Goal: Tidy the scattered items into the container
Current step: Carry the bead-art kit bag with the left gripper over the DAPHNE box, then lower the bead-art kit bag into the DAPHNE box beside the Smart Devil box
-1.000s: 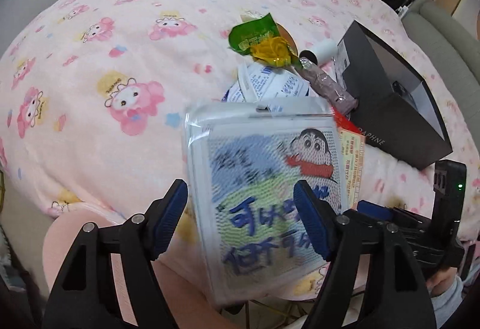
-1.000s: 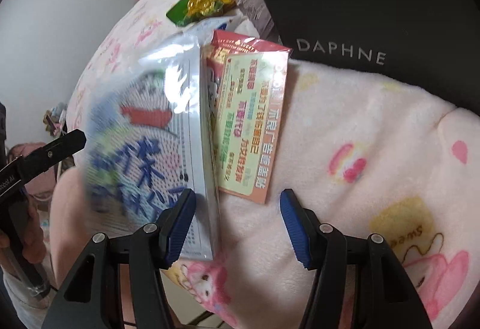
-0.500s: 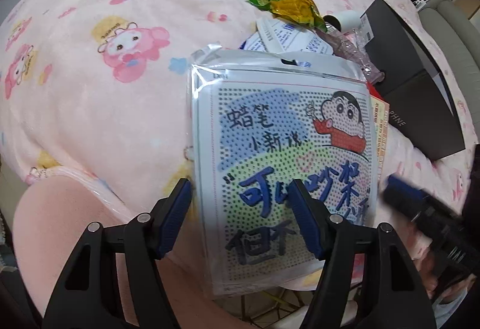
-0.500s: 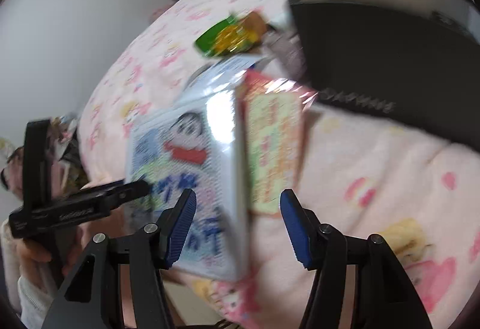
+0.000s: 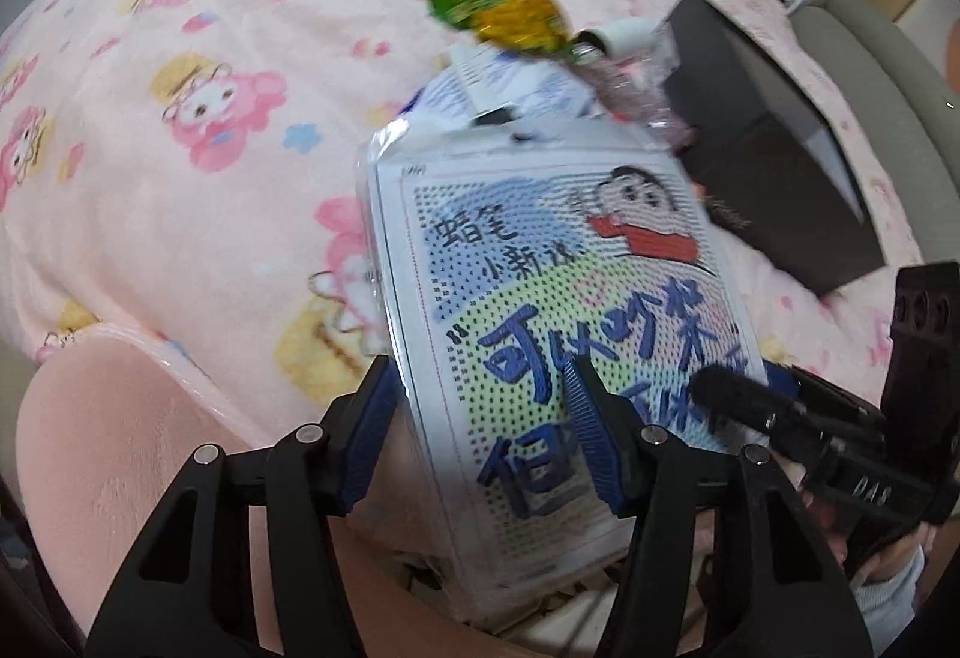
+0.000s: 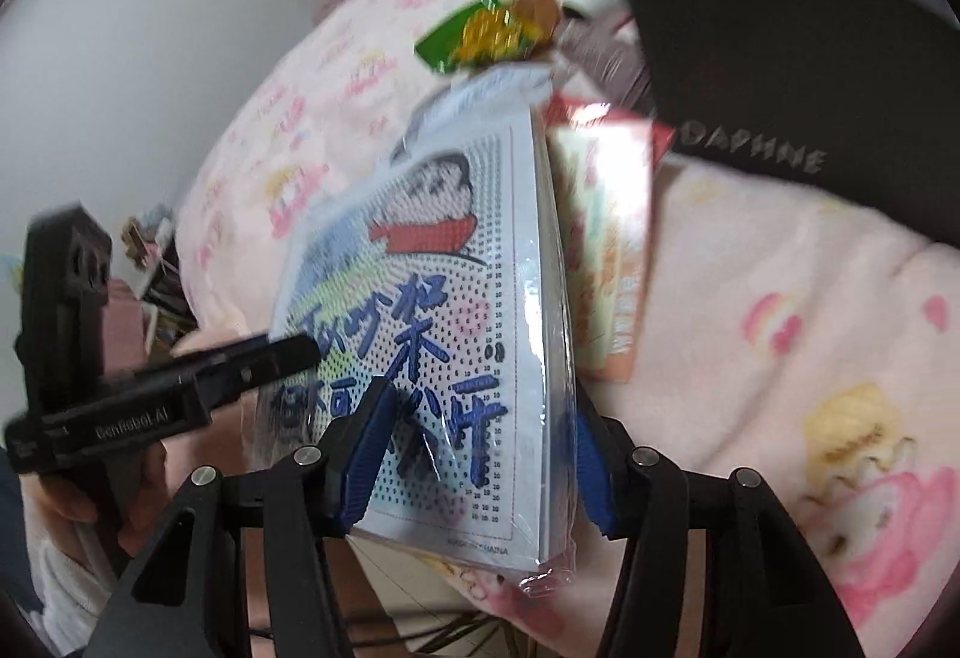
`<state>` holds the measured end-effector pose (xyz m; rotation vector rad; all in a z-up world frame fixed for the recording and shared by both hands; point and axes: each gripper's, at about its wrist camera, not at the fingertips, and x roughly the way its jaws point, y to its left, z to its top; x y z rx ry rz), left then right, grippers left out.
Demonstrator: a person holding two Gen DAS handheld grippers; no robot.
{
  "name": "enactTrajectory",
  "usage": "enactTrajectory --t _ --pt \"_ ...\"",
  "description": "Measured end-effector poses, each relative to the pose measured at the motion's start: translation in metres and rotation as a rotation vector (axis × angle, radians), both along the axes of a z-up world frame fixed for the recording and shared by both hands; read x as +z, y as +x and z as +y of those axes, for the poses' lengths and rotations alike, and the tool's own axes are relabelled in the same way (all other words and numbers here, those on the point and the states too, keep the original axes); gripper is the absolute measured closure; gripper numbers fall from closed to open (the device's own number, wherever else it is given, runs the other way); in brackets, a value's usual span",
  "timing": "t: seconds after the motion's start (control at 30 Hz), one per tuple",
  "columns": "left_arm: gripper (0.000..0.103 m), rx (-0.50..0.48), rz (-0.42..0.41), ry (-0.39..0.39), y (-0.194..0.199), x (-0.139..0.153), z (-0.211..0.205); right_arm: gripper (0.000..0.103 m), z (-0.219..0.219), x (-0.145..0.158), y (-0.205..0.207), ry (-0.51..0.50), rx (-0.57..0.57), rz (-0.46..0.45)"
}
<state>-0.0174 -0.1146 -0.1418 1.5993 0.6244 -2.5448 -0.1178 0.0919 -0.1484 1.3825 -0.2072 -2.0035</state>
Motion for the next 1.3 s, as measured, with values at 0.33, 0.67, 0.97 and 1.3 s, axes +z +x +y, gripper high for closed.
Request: enactTrajectory --t 0.33,0.67,0.97,1.3 --pt "0.044 -0.07 0.14 0.005 -0.013 0.055 0.034 0.052 0.043 0.051 0.0 -0.147 -0.07 0.083" --pt "0.05 -0.139 0.204 0.044 -0.053 0.086 0.069 0.053 0.056 0.09 -0.007 -0.288 -0.015 0.139" --pt "0.056 -0.169 0.231 -0.048 -0.065 0.105 0.083 0.056 0.063 0.095 -0.015 -0.355 -0.019 0.126" --pt "0.061 -0.192 0.306 -0.057 -0.079 0.142 0.098 0.056 0.078 0.128 -0.028 -0.361 -0.038 0.2"
